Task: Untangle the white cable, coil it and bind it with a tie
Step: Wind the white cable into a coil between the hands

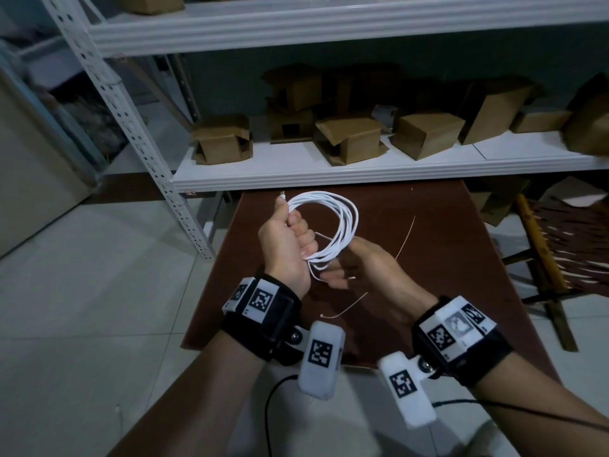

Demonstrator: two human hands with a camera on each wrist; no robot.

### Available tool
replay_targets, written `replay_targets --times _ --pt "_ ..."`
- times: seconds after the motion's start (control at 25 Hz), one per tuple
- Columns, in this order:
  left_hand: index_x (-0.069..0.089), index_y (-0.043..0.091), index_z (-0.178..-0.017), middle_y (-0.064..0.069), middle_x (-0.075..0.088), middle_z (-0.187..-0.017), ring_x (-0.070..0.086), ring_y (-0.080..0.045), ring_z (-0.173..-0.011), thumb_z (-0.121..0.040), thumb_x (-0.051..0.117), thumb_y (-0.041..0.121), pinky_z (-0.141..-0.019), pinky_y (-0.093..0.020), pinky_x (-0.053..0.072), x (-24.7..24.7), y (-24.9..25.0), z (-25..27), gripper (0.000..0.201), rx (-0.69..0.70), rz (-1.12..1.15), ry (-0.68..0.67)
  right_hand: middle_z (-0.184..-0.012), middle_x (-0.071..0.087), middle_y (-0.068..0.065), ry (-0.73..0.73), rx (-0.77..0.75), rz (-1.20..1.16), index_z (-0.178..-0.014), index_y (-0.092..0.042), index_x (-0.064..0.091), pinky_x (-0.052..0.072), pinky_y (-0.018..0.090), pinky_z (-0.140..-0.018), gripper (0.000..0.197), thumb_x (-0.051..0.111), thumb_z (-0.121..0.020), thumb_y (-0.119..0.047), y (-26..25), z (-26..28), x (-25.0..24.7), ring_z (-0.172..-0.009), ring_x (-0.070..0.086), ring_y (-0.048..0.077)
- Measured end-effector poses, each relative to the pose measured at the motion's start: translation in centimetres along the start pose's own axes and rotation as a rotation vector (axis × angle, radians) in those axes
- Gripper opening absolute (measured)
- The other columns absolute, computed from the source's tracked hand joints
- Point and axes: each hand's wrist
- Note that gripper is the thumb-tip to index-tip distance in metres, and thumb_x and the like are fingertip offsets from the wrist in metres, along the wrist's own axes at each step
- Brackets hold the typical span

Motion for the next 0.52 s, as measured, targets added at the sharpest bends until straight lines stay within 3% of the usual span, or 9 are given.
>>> replay_targets --times 0.12,0.2,0.4,0.52 --pt "0.039 0.021 -0.064 0.008 0.023 -0.05 0.015 -0.007 -0.035 -0.108 0.046 0.047 -0.03 -0.022 0.016 -0.4 0.3 -0.3 0.052 0.046 -0.017 0.035 -0.095 0.07 0.007 0.014 -0.119 -0.326 -0.122 -0.005 0.065 0.058 0.041 -0.096 0.023 0.051 -0.106 -0.013 -0.5 -0.1 -0.3 -0.085 0.068 0.017" --pt "0.039 0.022 -0.065 0.007 0.023 -0.051 0.015 -0.007 -0.036 -0.108 0.046 0.047 -0.032 -0.021 0.014 -0.6 0.6 -0.6 0.051 0.101 -0.075 0.071 -0.092 0.07 0.005 0.067 -0.183 -0.436 -0.129 -0.003 0.062 0.058 0.042 -0.098 0.026 0.052 -0.106 -0.007 -1.2 0.1 -0.9 -0.084 0.07 0.017" --pt "0.039 0.021 -0.066 0.007 0.024 -0.052 0.017 -0.007 -0.038 -0.11 0.045 0.043 -0.035 -0.02 0.014 -0.5 0.6 -0.1 0.05 0.19 -0.247 0.111 -0.092 0.072 0.006 0.184 -0.35 -0.315 -0.133 -0.001 0.057 0.062 0.03 -0.07 0.031 0.06 -0.102 -0.001 -2.0 0.9 -1.3 -0.074 0.07 0.018" --pt "0.04 0.02 -0.068 0.007 0.025 -0.053 0.018 -0.006 -0.038 -0.109 0.046 0.043 -0.035 -0.019 0.016 -0.3 0.2 0.1 0.048 0.172 -0.326 0.104 -0.105 0.077 0.012 0.185 -0.421 -0.298 -0.135 -0.003 0.054 0.062 0.029 -0.067 0.033 0.057 -0.102 0.0 -2.4 1.5 -1.3 -0.069 0.07 0.016"
Point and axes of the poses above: each hand's wrist, its own z-axis away from the middle knuckle, its own x-axis out of the palm, y = z × x
